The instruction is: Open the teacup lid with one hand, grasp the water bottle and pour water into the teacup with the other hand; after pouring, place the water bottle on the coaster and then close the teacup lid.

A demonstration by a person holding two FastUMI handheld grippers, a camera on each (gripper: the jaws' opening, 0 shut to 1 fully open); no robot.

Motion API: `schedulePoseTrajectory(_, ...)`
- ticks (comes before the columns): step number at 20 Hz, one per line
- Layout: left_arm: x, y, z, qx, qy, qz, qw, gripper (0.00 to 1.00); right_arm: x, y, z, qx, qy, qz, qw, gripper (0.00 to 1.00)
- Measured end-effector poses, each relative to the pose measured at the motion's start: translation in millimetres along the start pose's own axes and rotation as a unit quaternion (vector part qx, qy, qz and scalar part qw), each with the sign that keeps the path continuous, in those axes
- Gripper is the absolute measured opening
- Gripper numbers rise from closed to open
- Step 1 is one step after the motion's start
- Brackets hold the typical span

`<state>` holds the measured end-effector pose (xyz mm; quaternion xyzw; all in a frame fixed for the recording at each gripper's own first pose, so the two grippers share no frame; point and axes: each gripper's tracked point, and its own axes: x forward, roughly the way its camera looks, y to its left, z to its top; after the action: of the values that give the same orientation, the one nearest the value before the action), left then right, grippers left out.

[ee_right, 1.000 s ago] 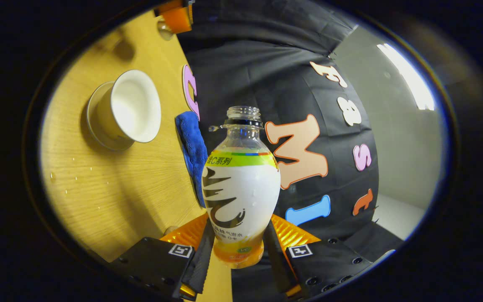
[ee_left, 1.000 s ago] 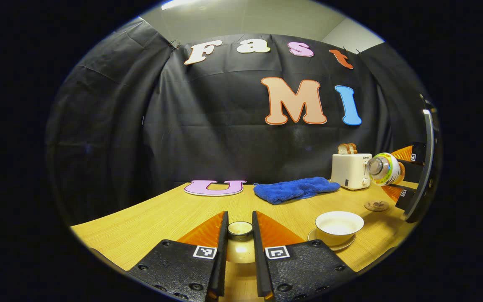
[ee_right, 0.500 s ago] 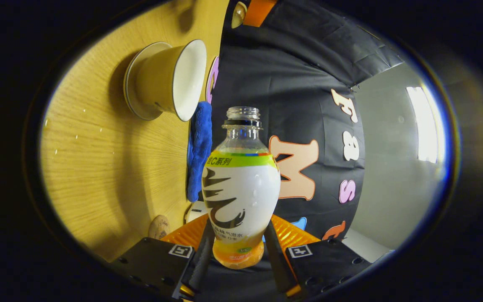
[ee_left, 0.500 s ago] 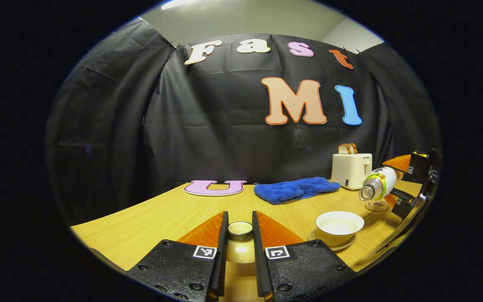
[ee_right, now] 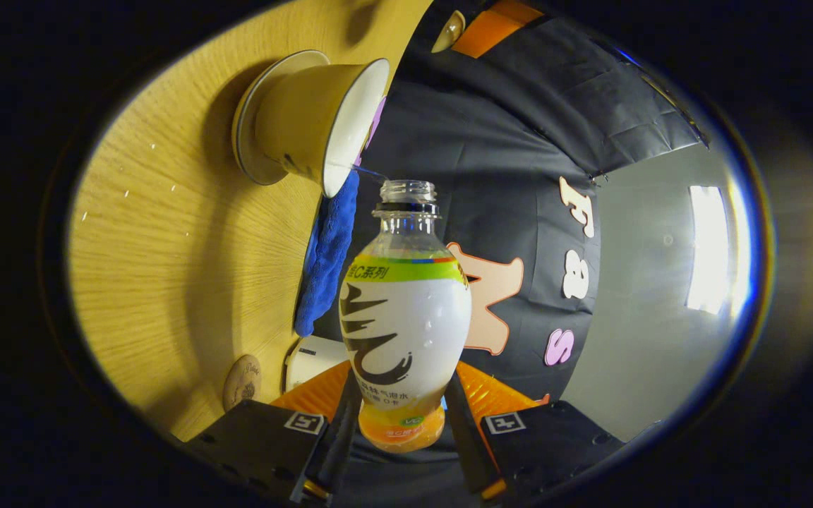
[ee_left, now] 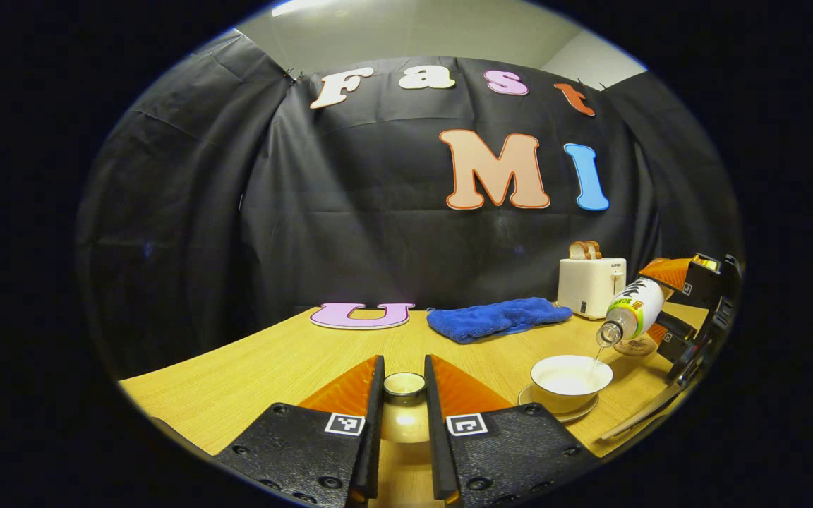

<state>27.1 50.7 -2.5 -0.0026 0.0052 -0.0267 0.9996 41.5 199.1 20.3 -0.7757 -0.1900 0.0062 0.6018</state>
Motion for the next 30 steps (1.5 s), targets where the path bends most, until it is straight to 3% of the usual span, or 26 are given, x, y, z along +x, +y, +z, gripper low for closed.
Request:
schedulePoseTrajectory(6,0.6,0.1,-0.6,0.0,0.0,0.0,1.0,0.27,-1.7,-8.4,10.9,-0.059,-0.029,-0.038,0.997,0.68)
schedulePoseTrajectory(12,0.5,0.7,-0.3,0.0,0.0,-0.001,1.0,0.27,-2.0,-14.0,14.9,-0.08,-0.039,-0.053,0.995,0.68)
schedulePoseTrajectory(23,0.8,0.9,-1.0,0.0,0.0,-0.001,1.0,0.27,-4.3,-23.4,19.2,-0.138,-0.056,-0.128,0.981,0.68)
schedulePoseTrajectory(26,-0.3,0.8,-0.4,0.0,0.001,-0.001,1.0,0.27,-6.0,-26.1,23.5,-0.161,-0.069,-0.137,0.975,0.68)
schedulePoseTrajectory(30,1.1,0.9,-0.3,0.0,0.0,0.0,1.0,0.27,-4.2,-26.5,23.1,-0.159,-0.072,-0.13,0.976,0.68)
